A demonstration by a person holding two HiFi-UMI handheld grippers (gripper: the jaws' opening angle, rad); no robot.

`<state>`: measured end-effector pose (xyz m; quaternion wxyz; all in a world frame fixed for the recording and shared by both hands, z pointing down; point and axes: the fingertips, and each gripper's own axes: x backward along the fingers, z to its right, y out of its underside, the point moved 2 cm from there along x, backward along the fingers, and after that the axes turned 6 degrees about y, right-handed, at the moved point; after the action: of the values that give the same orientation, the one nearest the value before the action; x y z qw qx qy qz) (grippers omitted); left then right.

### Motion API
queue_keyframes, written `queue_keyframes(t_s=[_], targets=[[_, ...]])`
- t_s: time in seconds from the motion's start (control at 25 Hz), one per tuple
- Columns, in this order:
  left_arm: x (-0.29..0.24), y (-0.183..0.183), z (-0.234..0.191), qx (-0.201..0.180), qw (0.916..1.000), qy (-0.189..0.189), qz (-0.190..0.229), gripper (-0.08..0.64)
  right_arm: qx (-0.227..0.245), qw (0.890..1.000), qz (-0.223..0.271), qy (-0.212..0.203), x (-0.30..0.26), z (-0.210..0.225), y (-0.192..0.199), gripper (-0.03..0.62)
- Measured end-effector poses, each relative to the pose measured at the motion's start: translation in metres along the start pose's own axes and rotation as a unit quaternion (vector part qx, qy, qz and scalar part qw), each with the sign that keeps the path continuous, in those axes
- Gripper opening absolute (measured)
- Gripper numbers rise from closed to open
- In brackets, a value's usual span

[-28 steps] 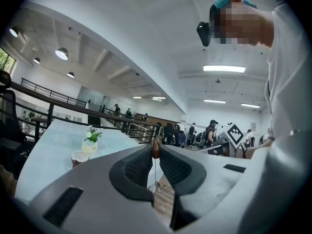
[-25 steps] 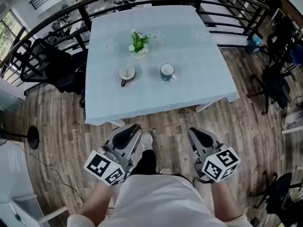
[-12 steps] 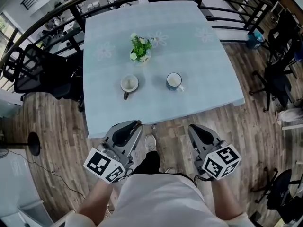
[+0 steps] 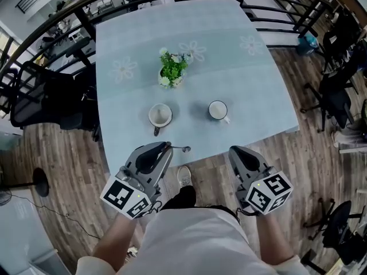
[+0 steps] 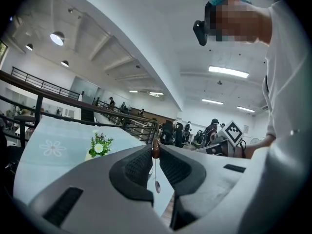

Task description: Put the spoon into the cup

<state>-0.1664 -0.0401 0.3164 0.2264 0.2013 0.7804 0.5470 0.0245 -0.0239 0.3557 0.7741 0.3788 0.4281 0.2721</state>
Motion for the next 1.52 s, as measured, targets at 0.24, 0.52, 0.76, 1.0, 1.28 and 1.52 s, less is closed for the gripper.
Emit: queue_keyframes(t_s=[0.24, 0.52, 0.76, 1.0, 1.28, 1.52], targets=[[-0.01, -0.014, -0.036, -0.003, 0.9999, 0.011, 0.002, 0.057, -0.002, 1.0, 0.006, 0.015, -0.031, 0.003, -0.02, 0.023], [-0.022, -0.023, -0.055, -0.007, 0.9998, 0.018, 0.002, 0.057, -0.001, 1.0, 0.012, 0.023, -0.049, 0.009, -0.035, 0.023], [-0.037, -0.025, -0.06, -0.005, 0.9998, 0.017, 0.001, 0.058, -0.003, 1.0, 0.017, 0.02, -0.056, 0.021, -0.043, 0.023], [-0.064, -0.023, -0.067, -0.002, 1.0, 0.004, -0.001, 0.058, -0.006, 1.0, 0.012, 0.007, -0.069, 0.044, -0.046, 0.023], [-0.105, -0.015, -0.072, 0.003, 0.9999, -0.014, -0.005, 0.057, -0.014, 1.0, -0.002, -0.013, -0.086, 0.079, -0.045, 0.023], [-0.153, 0.009, -0.083, 0.014, 0.9992, -0.028, -0.023, 0.057, -0.027, 0.999, -0.011, -0.024, -0.097, 0.121, -0.041, 0.023]])
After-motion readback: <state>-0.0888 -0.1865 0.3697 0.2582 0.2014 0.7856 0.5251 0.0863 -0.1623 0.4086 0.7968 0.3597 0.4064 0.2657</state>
